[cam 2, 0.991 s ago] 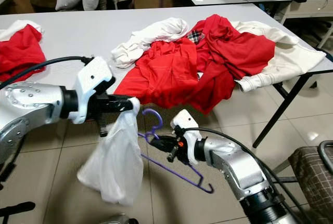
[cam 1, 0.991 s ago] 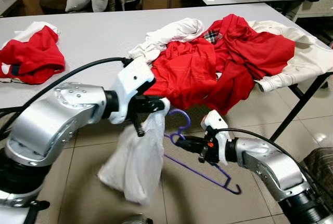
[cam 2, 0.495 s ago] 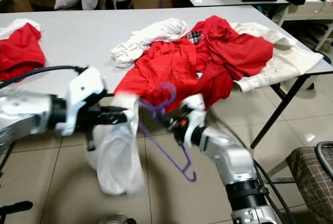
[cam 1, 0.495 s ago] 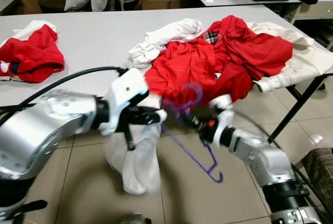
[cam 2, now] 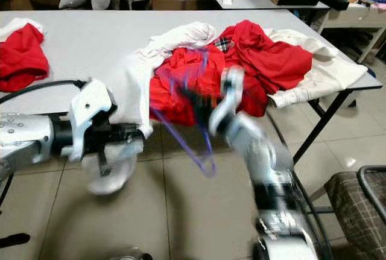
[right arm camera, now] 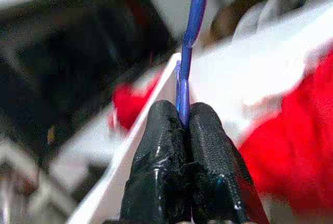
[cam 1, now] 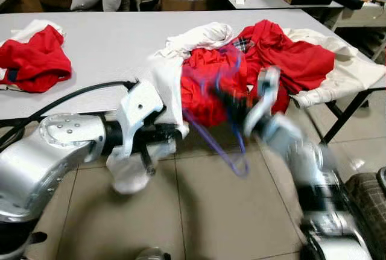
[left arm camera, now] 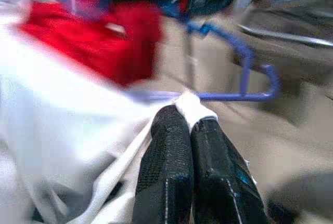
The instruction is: Hang hanger
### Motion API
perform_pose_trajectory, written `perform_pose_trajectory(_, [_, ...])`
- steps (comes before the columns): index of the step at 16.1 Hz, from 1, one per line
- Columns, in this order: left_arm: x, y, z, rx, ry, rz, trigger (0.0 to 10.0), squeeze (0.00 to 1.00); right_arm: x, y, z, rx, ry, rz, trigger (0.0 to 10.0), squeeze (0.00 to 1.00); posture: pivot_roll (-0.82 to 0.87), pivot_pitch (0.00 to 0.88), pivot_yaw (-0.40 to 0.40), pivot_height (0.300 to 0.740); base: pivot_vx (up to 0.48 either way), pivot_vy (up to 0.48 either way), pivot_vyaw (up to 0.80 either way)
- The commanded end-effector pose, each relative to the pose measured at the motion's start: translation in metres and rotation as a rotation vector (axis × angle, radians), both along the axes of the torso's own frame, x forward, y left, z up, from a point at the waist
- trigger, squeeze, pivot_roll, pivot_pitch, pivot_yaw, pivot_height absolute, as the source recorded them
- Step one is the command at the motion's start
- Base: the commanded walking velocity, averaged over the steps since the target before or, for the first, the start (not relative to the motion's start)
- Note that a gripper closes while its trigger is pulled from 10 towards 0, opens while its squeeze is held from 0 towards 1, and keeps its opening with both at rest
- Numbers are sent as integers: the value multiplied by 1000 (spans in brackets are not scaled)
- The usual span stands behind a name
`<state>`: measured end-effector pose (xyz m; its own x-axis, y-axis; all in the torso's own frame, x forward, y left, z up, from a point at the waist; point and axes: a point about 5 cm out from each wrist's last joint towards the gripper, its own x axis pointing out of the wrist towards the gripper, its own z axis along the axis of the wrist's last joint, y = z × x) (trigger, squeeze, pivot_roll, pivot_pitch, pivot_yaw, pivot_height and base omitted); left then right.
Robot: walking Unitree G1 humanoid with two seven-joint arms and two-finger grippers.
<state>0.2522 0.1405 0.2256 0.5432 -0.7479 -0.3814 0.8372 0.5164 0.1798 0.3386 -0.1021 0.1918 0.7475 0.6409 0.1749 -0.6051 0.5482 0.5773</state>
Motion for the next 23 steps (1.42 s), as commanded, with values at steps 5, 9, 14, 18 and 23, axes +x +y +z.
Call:
perform_pose_trajectory(5, [6, -19, 3, -88, -123, 38, 353, 0, 30, -30, 41, 369, 53, -331, 10000, 0, 108, 0, -53, 740, 0, 0, 0])
perform_pose_trajectory(9, [4, -29, -13, -94, -13, 50, 0, 0, 41, -37, 40, 579, 174, -442, 10000, 0, 110, 0, -50, 740, 0, 0, 0])
perform_pose_trajectory(14, [2, -44, -24, -107, 108, -17, 0, 0, 49, -39, 37, 692, 259, -510, 10000, 0, 116, 0, -49, 740, 0, 0, 0])
perform_pose_trajectory(18, [-5, -71, -7, -242, 152, -201, 0, 0, 53, -34, 35, 613, 243, -543, 10000, 0, 115, 0, -43, 740, 0, 0, 0])
perform_pose_trajectory(23, [-5, -83, 10, -325, 158, -283, 0, 0, 53, -32, 32, 578, 234, -554, 10000, 0, 111, 0, -35, 740, 0, 0, 0])
